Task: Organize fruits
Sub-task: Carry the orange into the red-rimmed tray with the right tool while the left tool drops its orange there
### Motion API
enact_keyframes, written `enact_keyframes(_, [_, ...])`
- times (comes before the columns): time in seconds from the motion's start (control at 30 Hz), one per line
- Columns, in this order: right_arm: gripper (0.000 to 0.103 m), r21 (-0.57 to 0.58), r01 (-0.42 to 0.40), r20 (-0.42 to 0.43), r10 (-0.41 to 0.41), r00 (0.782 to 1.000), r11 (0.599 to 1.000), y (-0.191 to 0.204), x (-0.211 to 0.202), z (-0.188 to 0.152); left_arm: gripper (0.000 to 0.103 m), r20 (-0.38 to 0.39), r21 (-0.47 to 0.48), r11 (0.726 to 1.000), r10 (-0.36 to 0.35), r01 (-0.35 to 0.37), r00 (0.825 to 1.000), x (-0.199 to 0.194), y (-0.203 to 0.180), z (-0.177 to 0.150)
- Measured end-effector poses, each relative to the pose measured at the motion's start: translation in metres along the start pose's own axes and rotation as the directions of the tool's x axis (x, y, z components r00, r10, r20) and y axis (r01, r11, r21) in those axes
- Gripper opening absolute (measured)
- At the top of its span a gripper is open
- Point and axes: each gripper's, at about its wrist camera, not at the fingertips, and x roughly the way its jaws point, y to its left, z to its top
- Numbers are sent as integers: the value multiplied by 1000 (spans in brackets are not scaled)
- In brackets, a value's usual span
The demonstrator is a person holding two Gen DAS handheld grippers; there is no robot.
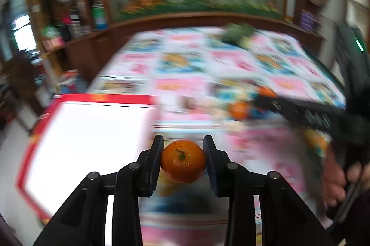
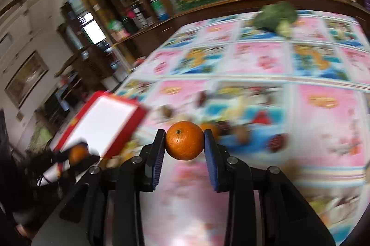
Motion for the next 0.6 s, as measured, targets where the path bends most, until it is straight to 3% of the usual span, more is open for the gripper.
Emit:
enact_keyframes(0.1, [35,-65,-82,-48,79,996,995,53,20,-6,35,24,-65,987,148,-146,989,-12,51,-2])
enact_keyframes(0.23, [35,-154,-176,-123,158,980,972,119,46,-17,35,15,-112,949,299,-295,954,-14,103,-16])
enact_keyframes(0.37, [35,-220,-225,-216,177,960,949,169,75,-37,35,-70,-171,921,343,-350,937,2,141,-34])
enact_keyframes(0.6, [35,-283,-225,-337,123,933,932,196,108,-67,36,-158,-208,904,345,-373,925,24,163,-51])
